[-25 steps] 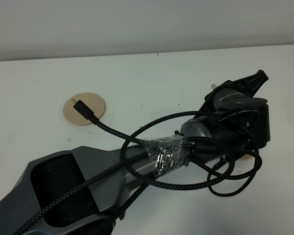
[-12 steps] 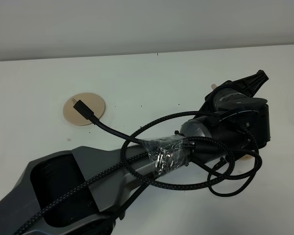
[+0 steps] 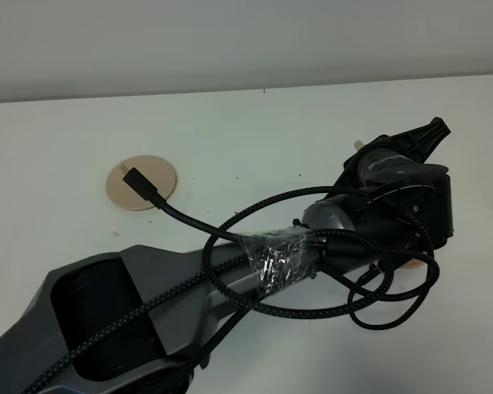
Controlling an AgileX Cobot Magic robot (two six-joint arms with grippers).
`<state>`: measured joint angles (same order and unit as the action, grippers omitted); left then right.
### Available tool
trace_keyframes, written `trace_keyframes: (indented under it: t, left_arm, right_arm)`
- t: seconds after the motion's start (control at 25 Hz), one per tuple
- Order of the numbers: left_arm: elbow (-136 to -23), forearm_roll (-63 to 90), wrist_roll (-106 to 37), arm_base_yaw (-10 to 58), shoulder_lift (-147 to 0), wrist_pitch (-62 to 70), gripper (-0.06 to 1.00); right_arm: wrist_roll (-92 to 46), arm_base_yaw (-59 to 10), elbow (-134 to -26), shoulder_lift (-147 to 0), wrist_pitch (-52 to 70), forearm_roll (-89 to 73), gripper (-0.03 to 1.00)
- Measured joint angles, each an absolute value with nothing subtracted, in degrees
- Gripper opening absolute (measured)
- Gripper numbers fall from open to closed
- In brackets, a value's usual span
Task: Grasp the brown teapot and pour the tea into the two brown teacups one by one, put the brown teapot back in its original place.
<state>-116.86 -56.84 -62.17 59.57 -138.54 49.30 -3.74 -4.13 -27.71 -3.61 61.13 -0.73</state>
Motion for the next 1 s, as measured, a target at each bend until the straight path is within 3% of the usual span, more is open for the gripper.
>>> trace_keyframes:
  t: [0.72,1.0]
  left_arm:
    - [-116.9,-54.7,-61.7,59.6,-138.5,50.5,0.12]
    - [-116.9,-53.9,-55.2,59.5,-138.5,52.2,0.12]
  right_arm:
    - [-3.7,-4.1,-27.7,-3.6,61.1,-0.7,0.33]
    - [-3.7,-4.1,-27.7,-3.6,61.1,-0.7,0.33]
